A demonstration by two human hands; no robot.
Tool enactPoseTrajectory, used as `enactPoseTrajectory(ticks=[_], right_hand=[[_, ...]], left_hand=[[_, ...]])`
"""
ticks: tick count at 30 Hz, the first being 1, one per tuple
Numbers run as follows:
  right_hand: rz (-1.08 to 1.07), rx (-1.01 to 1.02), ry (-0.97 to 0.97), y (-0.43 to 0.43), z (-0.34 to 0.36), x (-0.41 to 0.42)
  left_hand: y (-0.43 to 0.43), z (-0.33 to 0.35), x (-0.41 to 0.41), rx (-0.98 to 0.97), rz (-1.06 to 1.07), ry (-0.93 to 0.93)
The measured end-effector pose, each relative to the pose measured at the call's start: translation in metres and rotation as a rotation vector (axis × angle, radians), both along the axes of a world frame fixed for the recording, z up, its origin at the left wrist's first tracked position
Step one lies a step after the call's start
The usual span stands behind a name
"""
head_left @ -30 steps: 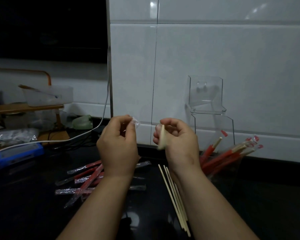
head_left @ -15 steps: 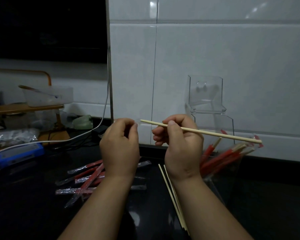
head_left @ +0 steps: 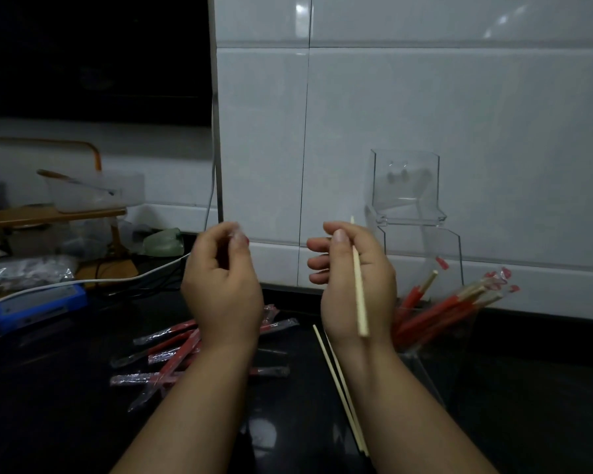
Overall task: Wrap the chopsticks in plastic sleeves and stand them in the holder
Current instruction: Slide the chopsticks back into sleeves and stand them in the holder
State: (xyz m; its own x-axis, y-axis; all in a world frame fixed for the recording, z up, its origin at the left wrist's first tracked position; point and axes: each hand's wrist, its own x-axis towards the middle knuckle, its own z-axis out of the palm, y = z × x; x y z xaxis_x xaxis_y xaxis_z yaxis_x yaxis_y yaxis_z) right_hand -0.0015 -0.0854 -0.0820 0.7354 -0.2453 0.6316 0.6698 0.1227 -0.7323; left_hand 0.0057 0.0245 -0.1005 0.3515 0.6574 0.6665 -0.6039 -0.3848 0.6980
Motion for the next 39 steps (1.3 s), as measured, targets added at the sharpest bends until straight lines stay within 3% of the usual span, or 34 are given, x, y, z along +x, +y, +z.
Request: enactPoseTrajectory(ticks=[6, 12, 17, 21, 25, 28, 33, 35, 39], right_hand=[[-0.130, -0.247, 0.137, -0.005, -0.012, 0.016], [-0.082, -0.294, 0.349, -0.008, -0.013, 0.023], [0.165, -0.133, 0.433, -0.006, -0.008, 0.018], [0.141, -0.092, 0.384, -0.006, -0.008, 0.019], [-0.089, -0.181, 0.242, -0.006, -0.012, 0.023], [-0.167, -0.221, 0.191, -0.008, -0.013, 0.023], [-0.218, -0.273, 0.143, -0.009, -0.011, 0.018], [-0.219, -0.273, 0.143, -0.010, -0.011, 0.018], [-0.193, -0.259, 0.143, -0.010, -0.009, 0.015]], left_hand=[[0.004, 0.010, 0.001, -0.415, -0.193, -0.013], [0.013, 0.011, 0.007, -0.817, -0.323, 0.026], [0.015, 0.010, 0.007, -0.907, -0.355, 0.023], [0.016, 0.008, 0.010, -0.898, -0.318, 0.046], [0.017, 0.004, 0.011, -0.689, -0.116, 0.134], [0.017, 0.003, 0.006, -0.229, 0.022, 0.179], [-0.003, -0.002, 0.002, 0.483, -0.106, 0.329], [-0.007, -0.005, 0.005, 0.613, -0.057, 0.376], [-0.005, -0.005, 0.007, 0.662, 0.006, 0.356]])
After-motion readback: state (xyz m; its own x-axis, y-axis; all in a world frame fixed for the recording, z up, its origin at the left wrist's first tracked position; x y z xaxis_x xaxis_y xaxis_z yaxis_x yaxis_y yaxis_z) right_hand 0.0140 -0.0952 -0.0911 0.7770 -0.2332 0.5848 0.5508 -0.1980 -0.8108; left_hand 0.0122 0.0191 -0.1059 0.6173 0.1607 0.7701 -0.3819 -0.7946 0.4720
